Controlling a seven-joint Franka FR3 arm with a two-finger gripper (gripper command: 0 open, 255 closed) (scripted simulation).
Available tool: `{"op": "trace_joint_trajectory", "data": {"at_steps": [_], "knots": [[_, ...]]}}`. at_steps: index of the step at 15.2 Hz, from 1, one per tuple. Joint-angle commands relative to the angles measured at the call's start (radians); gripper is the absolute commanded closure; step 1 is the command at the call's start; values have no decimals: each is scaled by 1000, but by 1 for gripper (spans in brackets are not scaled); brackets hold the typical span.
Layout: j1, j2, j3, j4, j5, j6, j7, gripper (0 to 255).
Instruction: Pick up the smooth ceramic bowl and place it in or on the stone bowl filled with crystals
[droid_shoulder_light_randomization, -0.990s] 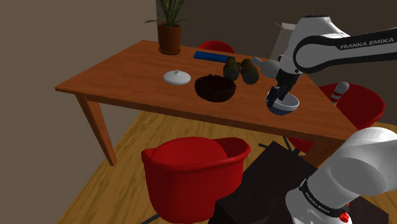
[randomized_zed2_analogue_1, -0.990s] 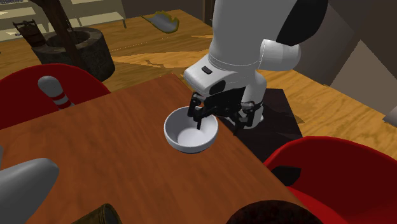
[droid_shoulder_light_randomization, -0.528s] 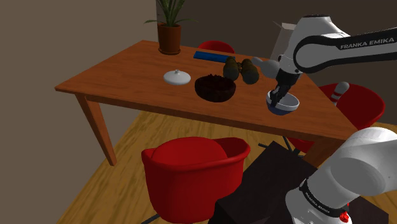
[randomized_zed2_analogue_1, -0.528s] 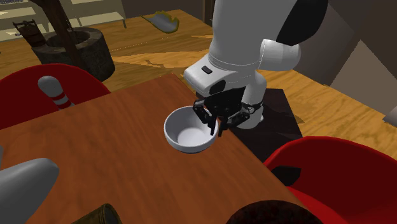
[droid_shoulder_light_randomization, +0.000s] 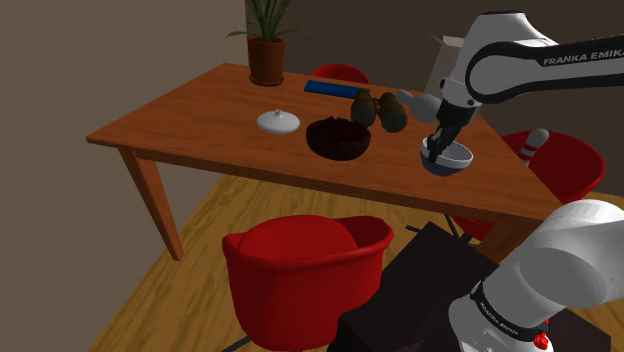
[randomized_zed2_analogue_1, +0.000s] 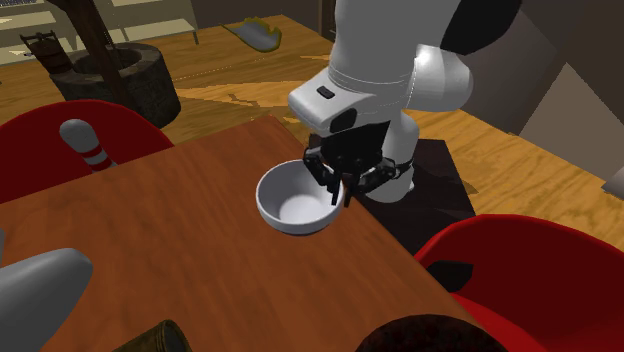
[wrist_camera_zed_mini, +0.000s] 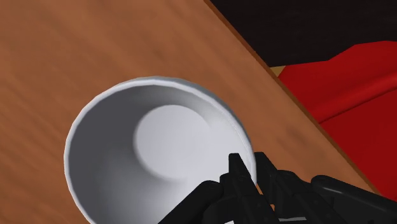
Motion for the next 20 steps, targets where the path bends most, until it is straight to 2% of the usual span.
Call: {"op": "trace_joint_trajectory", "data": {"at_steps": [1, 20], "knots": [[1, -10, 4, 20, 4, -30, -2, 255], [15, -19, 39, 269, 39, -287, -23, 255]]}}
